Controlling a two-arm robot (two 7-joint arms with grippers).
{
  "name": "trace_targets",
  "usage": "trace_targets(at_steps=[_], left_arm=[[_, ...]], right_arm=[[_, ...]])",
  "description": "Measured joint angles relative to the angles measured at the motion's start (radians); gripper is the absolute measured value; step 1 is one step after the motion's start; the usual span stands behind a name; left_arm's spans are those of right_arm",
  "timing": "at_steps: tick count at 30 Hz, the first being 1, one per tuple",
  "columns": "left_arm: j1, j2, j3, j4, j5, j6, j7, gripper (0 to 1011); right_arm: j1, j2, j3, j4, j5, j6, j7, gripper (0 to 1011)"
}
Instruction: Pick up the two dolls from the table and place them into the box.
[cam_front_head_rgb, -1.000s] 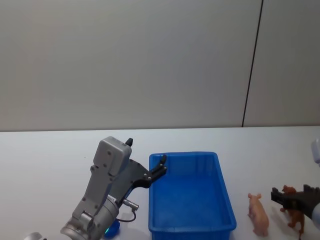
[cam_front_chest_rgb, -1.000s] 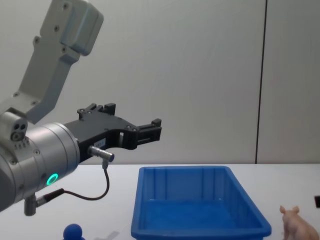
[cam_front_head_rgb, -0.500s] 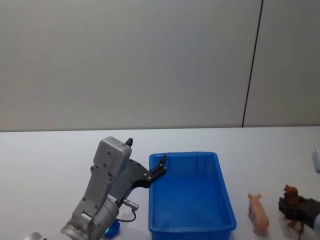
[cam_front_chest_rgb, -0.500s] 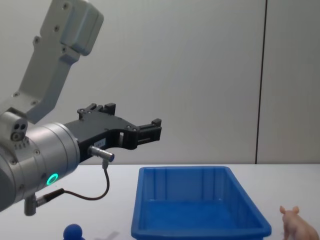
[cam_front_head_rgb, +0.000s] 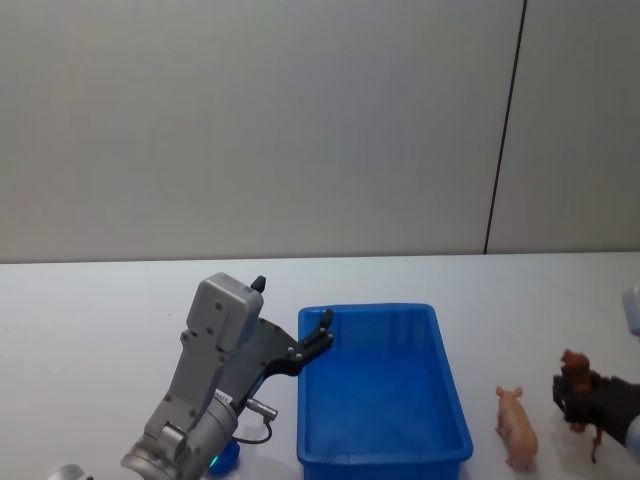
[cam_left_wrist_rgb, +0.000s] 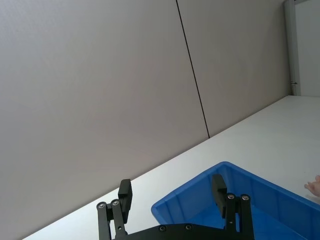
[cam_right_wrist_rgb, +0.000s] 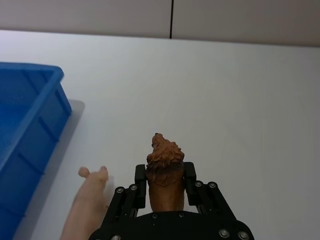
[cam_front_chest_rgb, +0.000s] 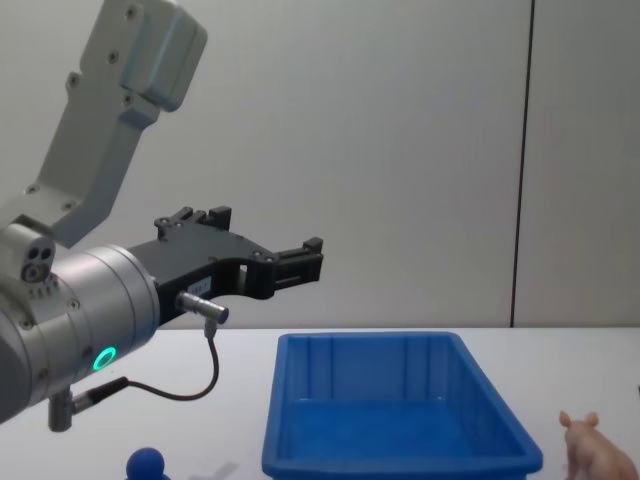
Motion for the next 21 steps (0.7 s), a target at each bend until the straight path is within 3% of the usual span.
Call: trace_targets(at_steps=[10, 21], left_arm=[[0.0, 0.0, 0.0, 0.0, 0.0, 0.0, 0.0, 1001], [0.0, 0.0, 0.0, 0.0, 0.0, 0.0, 0.0, 1001]], right_arm=[[0.008, 0.004, -0.007, -0.051, -0.038, -0.071, 0.058, 427], [0.041, -0.004, -0.024, -0.08, -0.065, -0.149, 0.176, 427]])
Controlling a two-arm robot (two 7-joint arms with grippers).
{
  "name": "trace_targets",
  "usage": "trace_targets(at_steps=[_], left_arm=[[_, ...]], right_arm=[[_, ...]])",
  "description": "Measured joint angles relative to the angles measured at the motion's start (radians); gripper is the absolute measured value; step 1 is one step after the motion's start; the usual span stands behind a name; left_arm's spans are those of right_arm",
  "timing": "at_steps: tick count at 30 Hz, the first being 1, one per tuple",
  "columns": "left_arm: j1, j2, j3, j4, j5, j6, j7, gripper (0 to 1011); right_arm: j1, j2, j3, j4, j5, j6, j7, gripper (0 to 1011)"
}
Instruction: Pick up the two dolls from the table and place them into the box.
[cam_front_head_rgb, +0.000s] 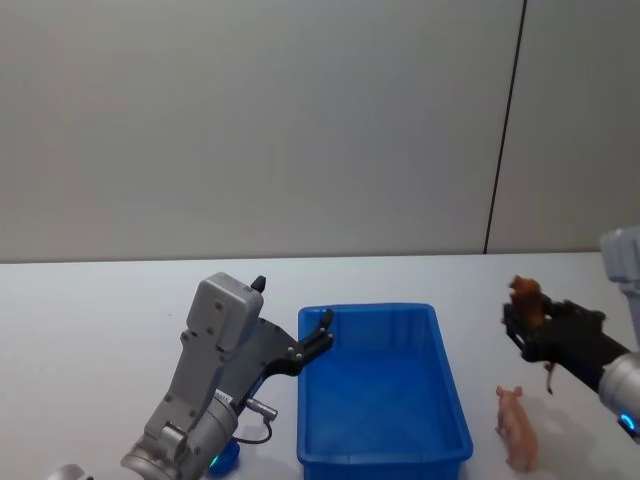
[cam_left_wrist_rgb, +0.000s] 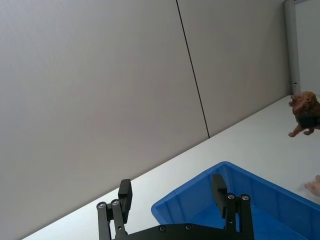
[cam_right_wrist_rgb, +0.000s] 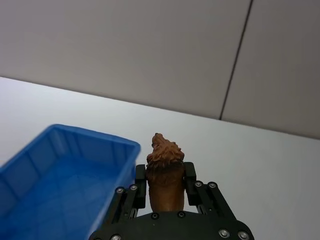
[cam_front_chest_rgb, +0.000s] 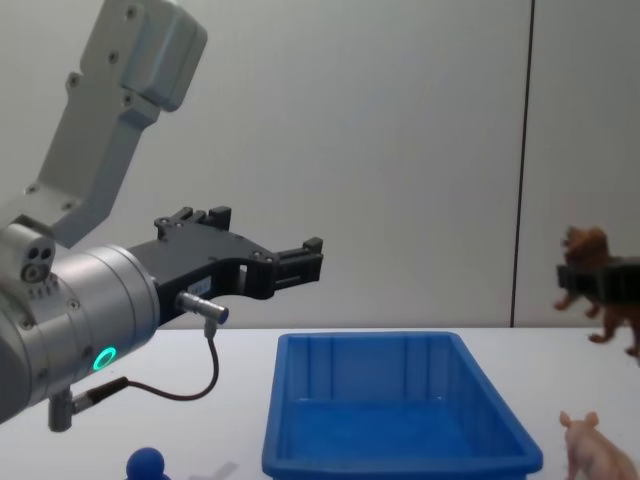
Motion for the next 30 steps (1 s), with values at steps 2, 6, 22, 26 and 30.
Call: trace_targets(at_steps=[2, 6, 22, 26, 30], left_arm=[[0.0, 0.0, 0.0, 0.0, 0.0, 0.0, 0.0, 1001], [0.0, 0.0, 0.0, 0.0, 0.0, 0.0, 0.0, 1001], [0.0, 0.0, 0.0, 0.0, 0.0, 0.0, 0.0, 1001], [0.0, 0.0, 0.0, 0.0, 0.0, 0.0, 0.0, 1001], [0.0, 0.0, 0.0, 0.0, 0.0, 0.0, 0.0, 1002]], right_arm=[[0.009, -0.004, -0.005, 0.0, -0.002, -0.012, 0.025, 427], [0.025, -0.013, -0.016, 0.007, -0.005, -0.032, 0.074, 427], [0.112, -0.077, -0.076, 0.121, -0.013, -0.09, 0.256, 438], [0.13, -0.091, -0.087, 0.155, -0.014, -0.097, 0.275, 519], [0.143, -0.101, -0.095, 0.183, -0.016, -0.101, 0.282, 666]])
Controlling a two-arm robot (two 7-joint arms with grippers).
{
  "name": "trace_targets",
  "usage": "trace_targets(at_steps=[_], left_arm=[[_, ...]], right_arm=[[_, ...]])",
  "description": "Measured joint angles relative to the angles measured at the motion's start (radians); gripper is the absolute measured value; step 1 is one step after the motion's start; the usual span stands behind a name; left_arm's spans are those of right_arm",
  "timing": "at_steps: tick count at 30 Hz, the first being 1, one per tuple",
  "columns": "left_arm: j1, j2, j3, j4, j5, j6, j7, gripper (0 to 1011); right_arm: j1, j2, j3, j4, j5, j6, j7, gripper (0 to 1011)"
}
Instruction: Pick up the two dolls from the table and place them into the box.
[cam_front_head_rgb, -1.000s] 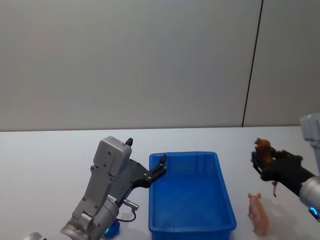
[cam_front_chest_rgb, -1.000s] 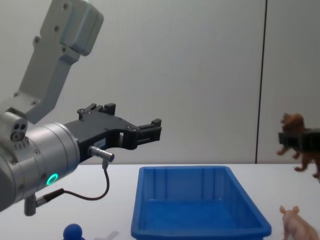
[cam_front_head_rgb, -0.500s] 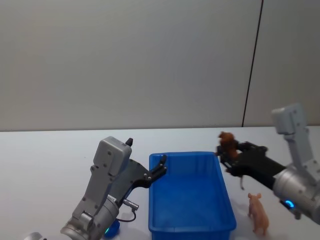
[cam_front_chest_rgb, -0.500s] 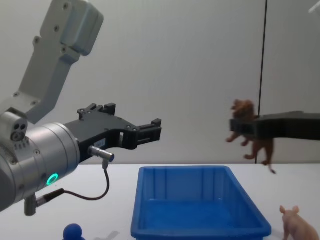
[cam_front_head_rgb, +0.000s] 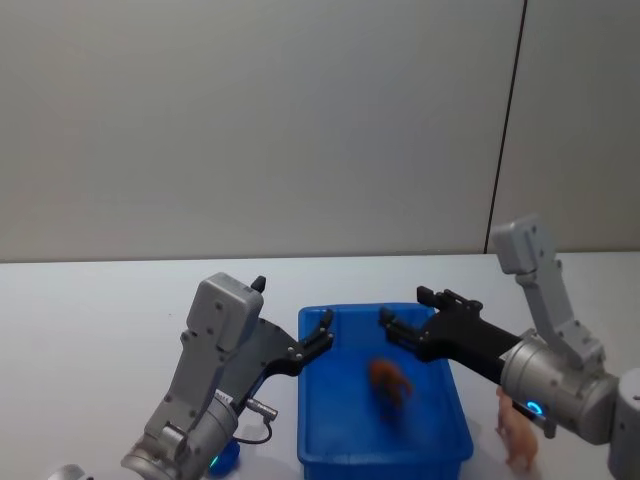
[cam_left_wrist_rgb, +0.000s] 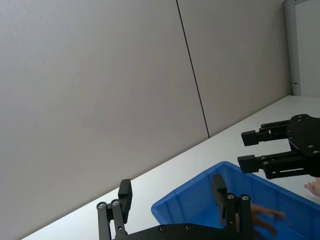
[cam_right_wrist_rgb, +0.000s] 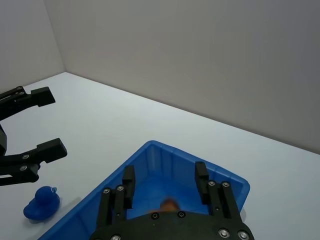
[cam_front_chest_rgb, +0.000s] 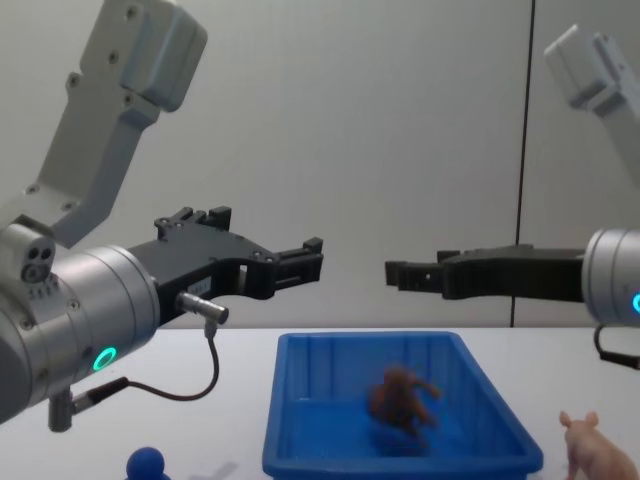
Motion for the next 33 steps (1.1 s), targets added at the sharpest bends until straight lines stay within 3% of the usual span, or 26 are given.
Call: trace_targets(at_steps=[12, 33], left_arm=[[0.0, 0.0, 0.0, 0.0, 0.0, 0.0, 0.0, 1001], [0.0, 0.0, 0.0, 0.0, 0.0, 0.0, 0.0, 1001]], right_arm=[[0.01, -0.009, -0.007, 0.028, -0.009, 0.003, -0.044, 998], [-0.095, 0.044, 0.023, -0.124, -0.03, 0.072, -0.29, 1001]])
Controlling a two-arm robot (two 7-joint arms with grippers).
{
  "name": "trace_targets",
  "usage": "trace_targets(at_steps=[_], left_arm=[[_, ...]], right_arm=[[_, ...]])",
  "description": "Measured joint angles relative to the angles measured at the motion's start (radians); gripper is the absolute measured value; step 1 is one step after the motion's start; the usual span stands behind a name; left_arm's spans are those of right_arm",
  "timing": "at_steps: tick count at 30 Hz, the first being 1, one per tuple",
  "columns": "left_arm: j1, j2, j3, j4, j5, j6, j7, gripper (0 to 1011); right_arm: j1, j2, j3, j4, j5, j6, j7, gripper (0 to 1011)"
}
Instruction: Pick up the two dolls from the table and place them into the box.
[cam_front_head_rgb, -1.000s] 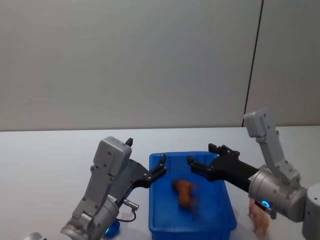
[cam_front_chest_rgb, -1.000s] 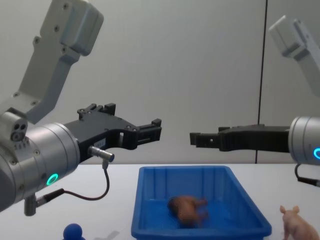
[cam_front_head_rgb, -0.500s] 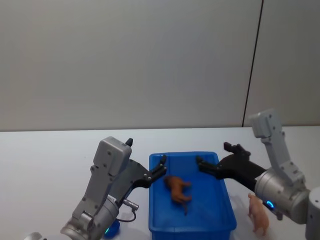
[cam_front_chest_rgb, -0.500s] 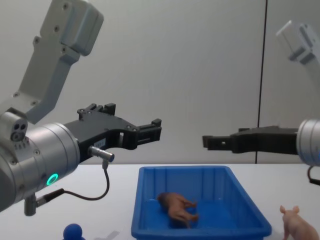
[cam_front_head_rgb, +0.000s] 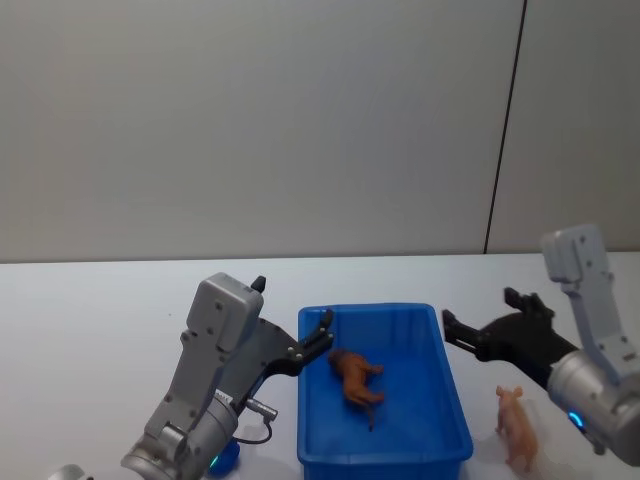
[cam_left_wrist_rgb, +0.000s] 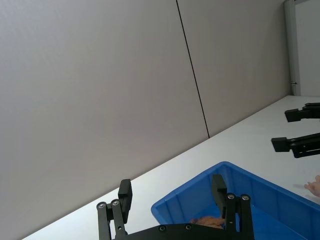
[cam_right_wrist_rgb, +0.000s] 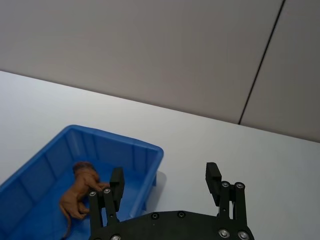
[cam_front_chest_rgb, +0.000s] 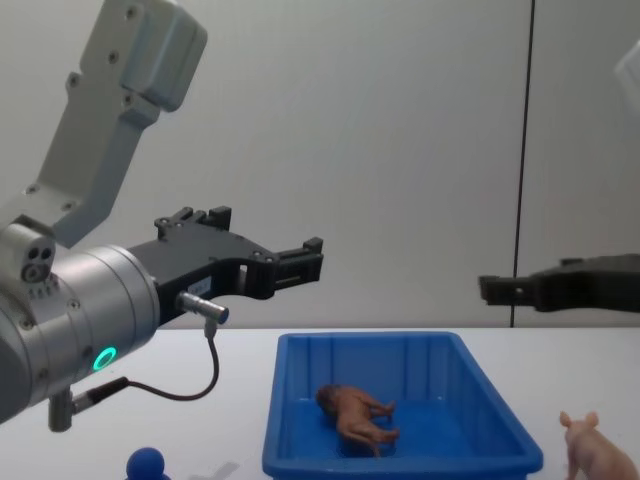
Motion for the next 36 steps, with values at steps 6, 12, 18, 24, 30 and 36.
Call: trace_targets(at_steps=[6, 12, 18, 24, 30, 36], left_arm=[[0.0, 0.0, 0.0, 0.0, 0.0, 0.0, 0.0, 1001], [0.0, 0.0, 0.0, 0.0, 0.0, 0.0, 0.0, 1001], [0.0, 0.0, 0.0, 0.0, 0.0, 0.0, 0.0, 1001], [0.0, 0.0, 0.0, 0.0, 0.0, 0.0, 0.0, 1001], [0.0, 0.0, 0.0, 0.0, 0.0, 0.0, 0.0, 1001], [0.0, 0.0, 0.0, 0.0, 0.0, 0.0, 0.0, 1001]], right_arm=[[-0.039, 0.019, 0.01, -0.038, 0.003, 0.031, -0.048, 1001], [-0.076, 0.035, 0.015, -0.063, 0.006, 0.047, -0.072, 1001], [-0.112, 0.05, 0.019, -0.078, 0.011, 0.056, -0.082, 1001], [-0.143, 0.062, 0.021, -0.085, 0.022, 0.059, -0.081, 1001], [-0.164, 0.069, 0.022, -0.085, 0.03, 0.06, -0.076, 1001], [-0.181, 0.072, 0.022, -0.075, 0.038, 0.06, -0.071, 1001]])
